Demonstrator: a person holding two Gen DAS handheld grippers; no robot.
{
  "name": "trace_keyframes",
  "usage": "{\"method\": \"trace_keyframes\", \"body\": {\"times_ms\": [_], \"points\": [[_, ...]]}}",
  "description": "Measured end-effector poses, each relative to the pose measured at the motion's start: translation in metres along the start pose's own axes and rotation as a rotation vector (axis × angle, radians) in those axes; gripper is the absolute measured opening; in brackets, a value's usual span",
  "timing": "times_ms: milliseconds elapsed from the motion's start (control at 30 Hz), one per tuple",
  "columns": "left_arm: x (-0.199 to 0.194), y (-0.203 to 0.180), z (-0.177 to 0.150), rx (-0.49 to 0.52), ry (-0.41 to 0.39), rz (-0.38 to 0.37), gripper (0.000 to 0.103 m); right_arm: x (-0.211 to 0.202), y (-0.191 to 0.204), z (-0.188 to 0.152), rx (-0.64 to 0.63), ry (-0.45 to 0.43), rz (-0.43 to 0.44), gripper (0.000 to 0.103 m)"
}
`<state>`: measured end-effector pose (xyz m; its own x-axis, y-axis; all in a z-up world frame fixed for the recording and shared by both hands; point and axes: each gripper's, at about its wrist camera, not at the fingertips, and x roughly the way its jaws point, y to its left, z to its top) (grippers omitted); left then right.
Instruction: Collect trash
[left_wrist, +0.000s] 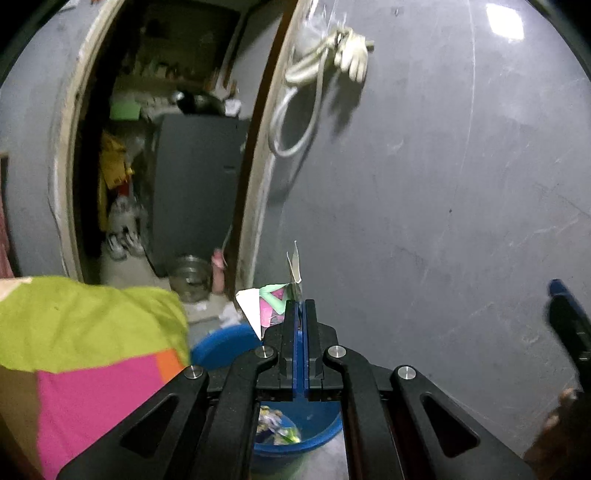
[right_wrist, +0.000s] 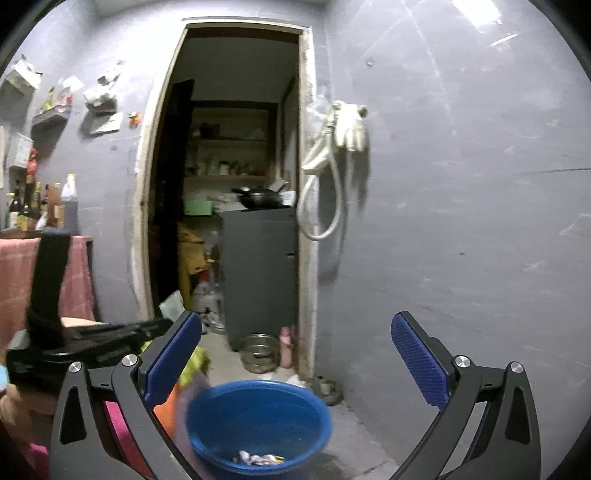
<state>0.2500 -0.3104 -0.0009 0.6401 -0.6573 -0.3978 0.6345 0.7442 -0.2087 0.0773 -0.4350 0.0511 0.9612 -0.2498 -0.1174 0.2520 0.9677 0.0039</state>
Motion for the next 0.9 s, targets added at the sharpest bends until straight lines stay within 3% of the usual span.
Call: {"method": "trace_keyframes", "body": {"times_ms": [200,333,467,667,900], "points": [[0.043,0.0,-0.012,-0.049,0.117,-0.023,0.001,-0.004,-0.026,-0.009,0.032,0.021,-0.051,0.103],[0.058,0.0,-0.017,-0.059,0.163,-0.026,0.014,-0.007,-0.029,-0.013,0.051,0.026,-0.052,0.103],[0.053,-0.002,-0.019,-0.064,0.158,-0.025,0.019,-0.01,-0.024,-0.013,0.048,0.031,-0.037,0.103],[0.006,0.0,-0.011,-0.052,0.064,-0.016,0.033,-0.022,-0.014,-0.006,0.055,0.016,-0.008,0.103],[-0.078,0.012,0.0,-0.045,-0.102,0.042,0.065,-0.038,0.008,0.009,0.08,-0.017,0.037,0.103]]}}
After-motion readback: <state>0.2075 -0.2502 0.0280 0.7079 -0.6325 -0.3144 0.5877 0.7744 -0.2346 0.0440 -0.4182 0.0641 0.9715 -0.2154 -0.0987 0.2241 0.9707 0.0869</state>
